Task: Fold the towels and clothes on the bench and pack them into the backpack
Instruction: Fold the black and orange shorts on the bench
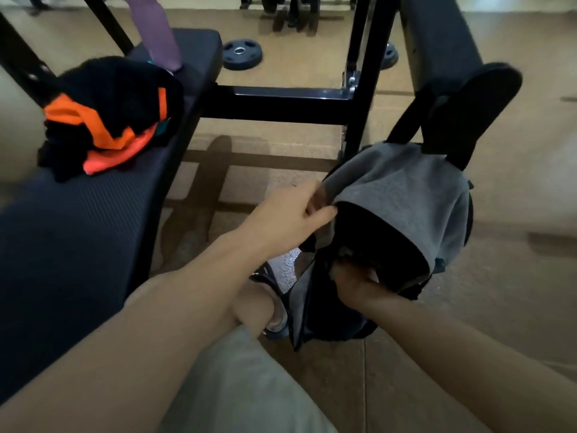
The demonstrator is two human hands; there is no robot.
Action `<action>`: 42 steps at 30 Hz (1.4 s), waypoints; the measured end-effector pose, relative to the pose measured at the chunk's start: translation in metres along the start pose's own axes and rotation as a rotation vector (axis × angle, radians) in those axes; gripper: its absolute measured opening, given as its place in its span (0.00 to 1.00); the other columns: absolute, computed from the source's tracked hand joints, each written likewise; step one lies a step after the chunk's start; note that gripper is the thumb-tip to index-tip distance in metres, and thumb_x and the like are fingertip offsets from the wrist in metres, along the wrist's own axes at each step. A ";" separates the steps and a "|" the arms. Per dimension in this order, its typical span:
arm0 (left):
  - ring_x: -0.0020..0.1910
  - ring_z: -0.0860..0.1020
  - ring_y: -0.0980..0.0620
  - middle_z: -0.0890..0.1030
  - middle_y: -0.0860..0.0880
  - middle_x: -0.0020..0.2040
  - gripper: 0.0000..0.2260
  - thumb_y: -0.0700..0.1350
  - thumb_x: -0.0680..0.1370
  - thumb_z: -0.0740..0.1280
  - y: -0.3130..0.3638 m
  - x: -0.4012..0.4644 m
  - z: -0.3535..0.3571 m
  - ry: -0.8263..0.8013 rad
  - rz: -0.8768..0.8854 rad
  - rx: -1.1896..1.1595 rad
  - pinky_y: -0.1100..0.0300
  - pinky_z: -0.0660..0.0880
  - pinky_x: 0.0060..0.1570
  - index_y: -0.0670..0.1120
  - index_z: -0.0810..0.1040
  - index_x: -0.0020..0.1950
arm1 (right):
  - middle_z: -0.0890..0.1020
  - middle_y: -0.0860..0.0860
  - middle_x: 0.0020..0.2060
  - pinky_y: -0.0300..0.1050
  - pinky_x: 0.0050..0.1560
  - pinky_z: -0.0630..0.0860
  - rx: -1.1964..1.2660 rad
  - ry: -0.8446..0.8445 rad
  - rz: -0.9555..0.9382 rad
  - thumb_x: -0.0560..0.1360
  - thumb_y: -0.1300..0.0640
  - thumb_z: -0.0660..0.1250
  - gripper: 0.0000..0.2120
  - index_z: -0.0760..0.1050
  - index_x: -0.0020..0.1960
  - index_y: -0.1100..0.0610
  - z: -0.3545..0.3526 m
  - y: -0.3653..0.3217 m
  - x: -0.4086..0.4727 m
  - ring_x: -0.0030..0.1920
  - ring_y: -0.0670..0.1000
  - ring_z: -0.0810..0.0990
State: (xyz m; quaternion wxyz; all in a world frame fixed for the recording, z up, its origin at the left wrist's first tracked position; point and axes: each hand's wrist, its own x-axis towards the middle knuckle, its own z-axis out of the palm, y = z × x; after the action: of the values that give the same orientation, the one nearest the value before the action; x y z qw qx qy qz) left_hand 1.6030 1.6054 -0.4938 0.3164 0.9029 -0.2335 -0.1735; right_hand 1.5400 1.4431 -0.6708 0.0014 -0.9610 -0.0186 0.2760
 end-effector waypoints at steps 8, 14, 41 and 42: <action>0.48 0.79 0.51 0.81 0.53 0.48 0.07 0.50 0.81 0.66 -0.070 -0.057 -0.090 0.304 -0.174 0.133 0.51 0.77 0.52 0.50 0.77 0.56 | 0.81 0.57 0.54 0.49 0.45 0.73 0.139 0.284 -0.295 0.78 0.57 0.63 0.09 0.75 0.57 0.57 -0.131 -0.130 -0.030 0.55 0.60 0.80; 0.62 0.76 0.42 0.76 0.43 0.63 0.20 0.52 0.82 0.65 -0.169 -0.122 -0.139 0.348 -0.523 0.221 0.48 0.73 0.60 0.49 0.70 0.72 | 0.78 0.57 0.56 0.52 0.55 0.75 0.470 0.495 -0.498 0.76 0.58 0.65 0.20 0.70 0.67 0.55 -0.204 -0.223 0.031 0.58 0.60 0.77; 0.47 0.86 0.48 0.86 0.42 0.52 0.17 0.55 0.81 0.66 -0.213 -0.298 -0.172 0.746 -0.640 -1.337 0.54 0.82 0.42 0.44 0.82 0.61 | 0.77 0.45 0.30 0.39 0.34 0.71 0.505 0.020 -1.232 0.74 0.56 0.67 0.07 0.77 0.38 0.50 -0.195 -0.413 -0.089 0.31 0.44 0.74; 0.43 0.86 0.47 0.85 0.39 0.51 0.12 0.47 0.79 0.69 -0.215 -0.313 -0.166 0.782 -0.729 -1.263 0.55 0.81 0.37 0.42 0.83 0.59 | 0.79 0.44 0.33 0.39 0.37 0.74 0.466 -0.102 -1.242 0.75 0.55 0.67 0.04 0.78 0.41 0.48 -0.182 -0.410 -0.101 0.33 0.43 0.77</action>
State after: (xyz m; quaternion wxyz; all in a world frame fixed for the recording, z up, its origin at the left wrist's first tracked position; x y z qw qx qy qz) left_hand 1.4865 2.0017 -0.4596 0.7464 0.5696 0.3421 -0.0372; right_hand 1.5369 1.8510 -0.4574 0.3670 -0.7320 -0.5089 0.2657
